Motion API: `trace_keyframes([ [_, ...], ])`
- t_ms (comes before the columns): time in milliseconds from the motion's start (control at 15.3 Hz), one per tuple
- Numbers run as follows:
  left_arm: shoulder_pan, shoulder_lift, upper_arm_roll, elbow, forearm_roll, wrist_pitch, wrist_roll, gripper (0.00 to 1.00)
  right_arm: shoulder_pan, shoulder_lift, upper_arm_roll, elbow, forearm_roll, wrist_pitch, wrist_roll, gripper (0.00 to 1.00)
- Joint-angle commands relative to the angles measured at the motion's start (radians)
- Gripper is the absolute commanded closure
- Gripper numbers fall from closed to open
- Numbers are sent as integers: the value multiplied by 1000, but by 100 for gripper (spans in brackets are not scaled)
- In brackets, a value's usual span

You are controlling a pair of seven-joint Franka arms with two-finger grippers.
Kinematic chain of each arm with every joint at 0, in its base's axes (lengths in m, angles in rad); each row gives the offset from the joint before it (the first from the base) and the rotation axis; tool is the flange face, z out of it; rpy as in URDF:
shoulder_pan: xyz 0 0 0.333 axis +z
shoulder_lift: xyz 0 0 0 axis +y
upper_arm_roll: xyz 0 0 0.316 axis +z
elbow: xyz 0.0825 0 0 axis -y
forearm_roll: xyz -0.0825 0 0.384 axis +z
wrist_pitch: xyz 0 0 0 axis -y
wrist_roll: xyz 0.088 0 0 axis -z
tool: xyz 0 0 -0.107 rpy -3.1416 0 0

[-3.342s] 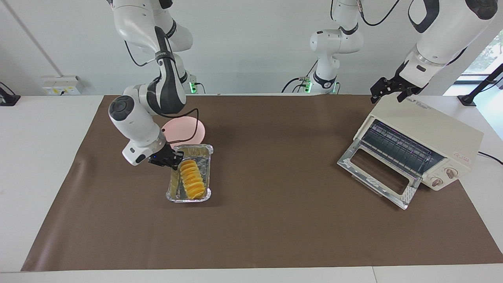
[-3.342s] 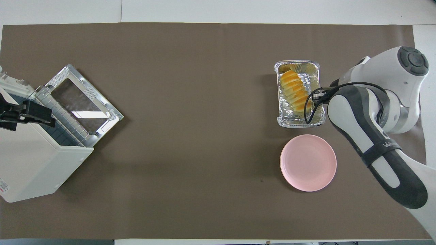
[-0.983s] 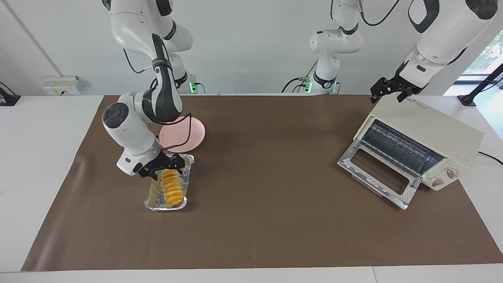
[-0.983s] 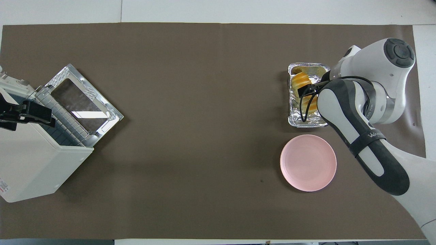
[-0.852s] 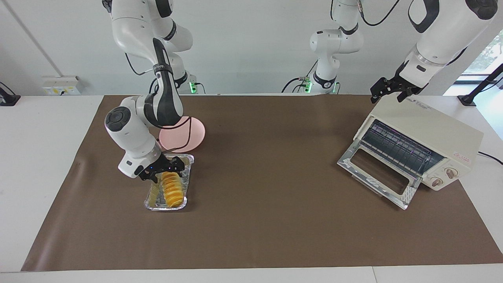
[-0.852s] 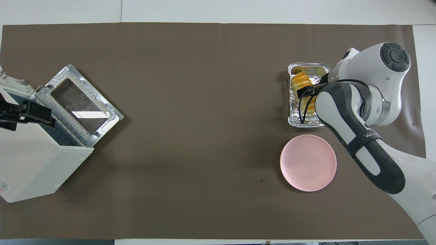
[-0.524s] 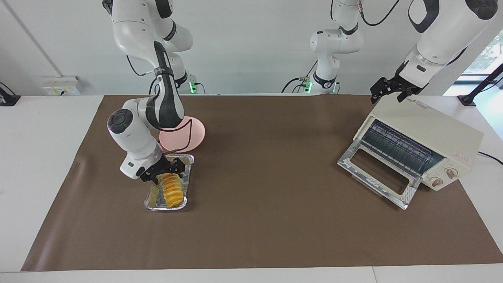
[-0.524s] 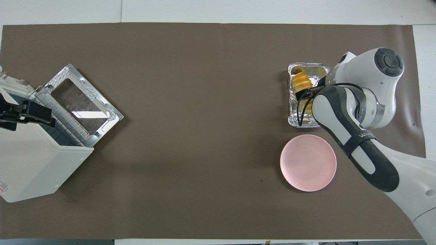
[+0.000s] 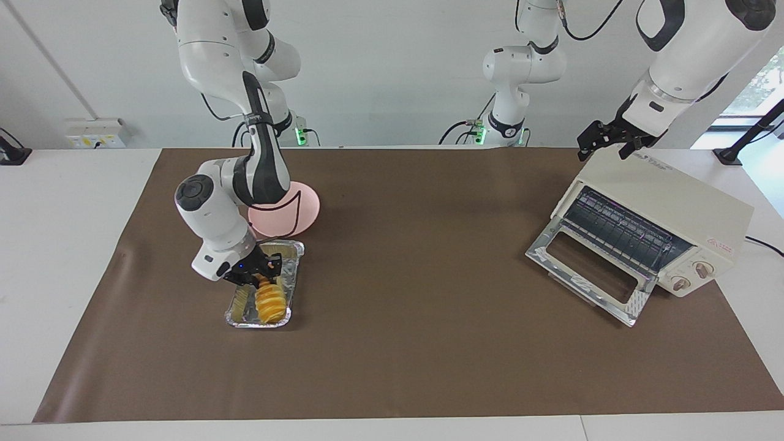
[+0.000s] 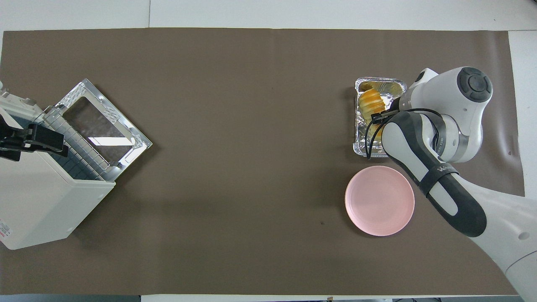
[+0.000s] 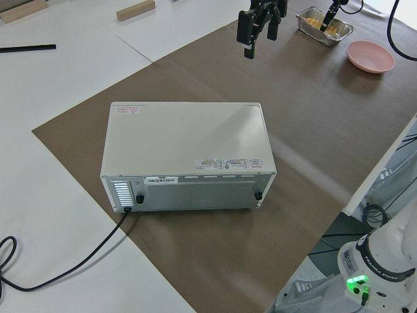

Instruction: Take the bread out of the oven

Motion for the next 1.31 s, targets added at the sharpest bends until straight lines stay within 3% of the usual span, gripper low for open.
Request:
trace_keyframes([
  [0,10,-9,-6,-1,7,-4,3,0,-23,-11,10,1,-13,-32,-43,100],
  [328,10,-9,-8,-1,7,-2,2,0,-25,-48,8,100,-11,-193,-28,100],
  [590,10,-9,-8,-1,7,-2,2,0,-12,-97,8,114,-11,-236,45,100],
  [917,10,-9,-7,-1,7,-2,2,0,76,-96,16,280,-13,-408,284,100],
  [1048,10,-9,-8,-1,7,-2,2,0,126,-93,14,292,-14,-408,366,100],
  [1245,10,-9,-6,-1,7,-2,2,0,123,-108,16,265,-13,-423,375,100],
])
